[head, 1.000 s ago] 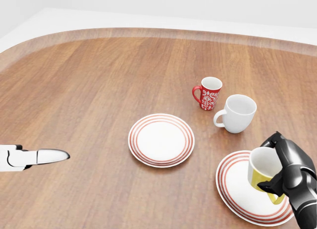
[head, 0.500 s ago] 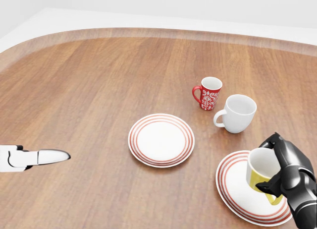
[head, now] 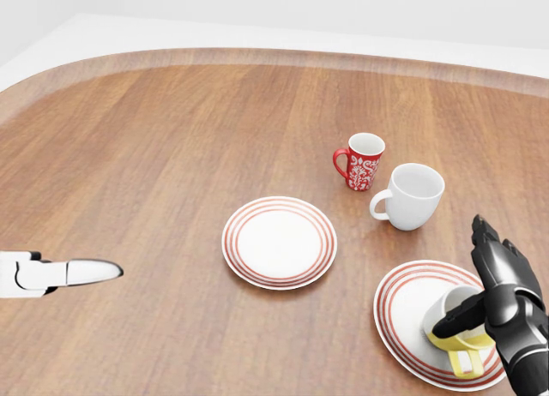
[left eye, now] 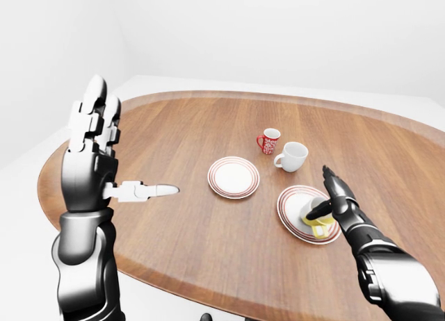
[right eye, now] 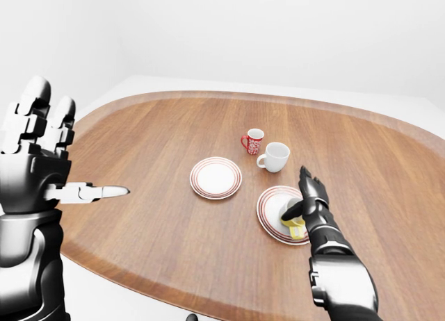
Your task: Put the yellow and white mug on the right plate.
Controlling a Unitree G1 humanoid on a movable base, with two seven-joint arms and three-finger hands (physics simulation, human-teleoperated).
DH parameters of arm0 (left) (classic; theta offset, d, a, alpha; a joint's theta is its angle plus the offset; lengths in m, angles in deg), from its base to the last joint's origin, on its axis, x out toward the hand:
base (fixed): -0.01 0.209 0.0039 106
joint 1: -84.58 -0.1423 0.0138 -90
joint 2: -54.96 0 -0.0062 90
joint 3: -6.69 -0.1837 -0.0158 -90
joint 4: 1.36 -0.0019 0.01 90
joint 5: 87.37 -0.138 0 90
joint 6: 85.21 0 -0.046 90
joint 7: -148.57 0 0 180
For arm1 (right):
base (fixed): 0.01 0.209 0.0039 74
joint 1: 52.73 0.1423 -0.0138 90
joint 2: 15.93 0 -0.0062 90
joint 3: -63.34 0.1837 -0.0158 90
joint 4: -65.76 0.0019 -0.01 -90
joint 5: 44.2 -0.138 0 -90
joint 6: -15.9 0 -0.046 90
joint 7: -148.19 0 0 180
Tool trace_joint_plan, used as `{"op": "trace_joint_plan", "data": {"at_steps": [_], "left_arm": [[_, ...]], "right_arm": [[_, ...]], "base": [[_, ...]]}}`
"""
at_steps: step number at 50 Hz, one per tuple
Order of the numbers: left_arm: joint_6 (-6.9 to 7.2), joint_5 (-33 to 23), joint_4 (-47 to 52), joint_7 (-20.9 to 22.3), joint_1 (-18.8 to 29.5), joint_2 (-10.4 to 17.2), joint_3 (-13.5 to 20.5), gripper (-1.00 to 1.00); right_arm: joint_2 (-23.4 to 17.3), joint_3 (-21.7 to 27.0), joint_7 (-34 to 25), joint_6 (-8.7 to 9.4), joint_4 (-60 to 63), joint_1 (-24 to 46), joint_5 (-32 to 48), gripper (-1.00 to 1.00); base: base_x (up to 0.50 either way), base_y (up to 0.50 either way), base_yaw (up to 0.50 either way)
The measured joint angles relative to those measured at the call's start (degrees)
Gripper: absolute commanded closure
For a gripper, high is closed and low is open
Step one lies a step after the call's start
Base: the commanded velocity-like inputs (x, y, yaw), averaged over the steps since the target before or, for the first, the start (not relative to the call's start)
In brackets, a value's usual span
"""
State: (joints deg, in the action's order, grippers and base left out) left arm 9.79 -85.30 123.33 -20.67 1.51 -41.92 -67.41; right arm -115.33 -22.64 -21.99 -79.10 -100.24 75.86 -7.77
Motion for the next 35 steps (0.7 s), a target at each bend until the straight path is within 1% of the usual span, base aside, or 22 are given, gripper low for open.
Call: {"op": "trace_joint_plan", "data": {"at_steps": [18, 24, 30, 32, 35], "left_arm": [[0.00, -0.17, 0.22, 0.05, -0.18, -0.17, -0.24, -0.91], [0.00, -0.23, 0.14, 0.07, -0.21, -0.25, -0.33, -0.91], [0.00, -0.24, 0.12, 0.07, -0.19, -0.29, -0.40, -0.91], [0.00, -0.21, 0.13, 0.06, -0.16, -0.28, -0.39, -0.91], [0.00, -0.16, 0.20, 0.05, -0.12, -0.27, -0.37, -0.91]], "right_arm": [[-0.23, 0.14, -0.87, 0.00, 0.45, -0.41, -0.53, -1.00], [-0.36, 0.59, -3.80, 0.00, 2.08, -0.71, -2.34, -1.00], [-0.49, 1.59, -9.23, 0.04, 8.24, -1.58, -5.50, -1.00], [-0.44, 2.09, -11.52, 0.68, 12.22, -2.31, -6.56, -1.00], [-0.24, 3.01, -15.09, 2.80, 19.49, -3.74, -7.93, -1.00]], "base": [[0.00, 0.00, 0.00], [0.00, 0.00, 0.00], [0.00, 0.00, 0.00], [0.00, 0.00, 0.00], [0.00, 0.00, 0.00]]}}
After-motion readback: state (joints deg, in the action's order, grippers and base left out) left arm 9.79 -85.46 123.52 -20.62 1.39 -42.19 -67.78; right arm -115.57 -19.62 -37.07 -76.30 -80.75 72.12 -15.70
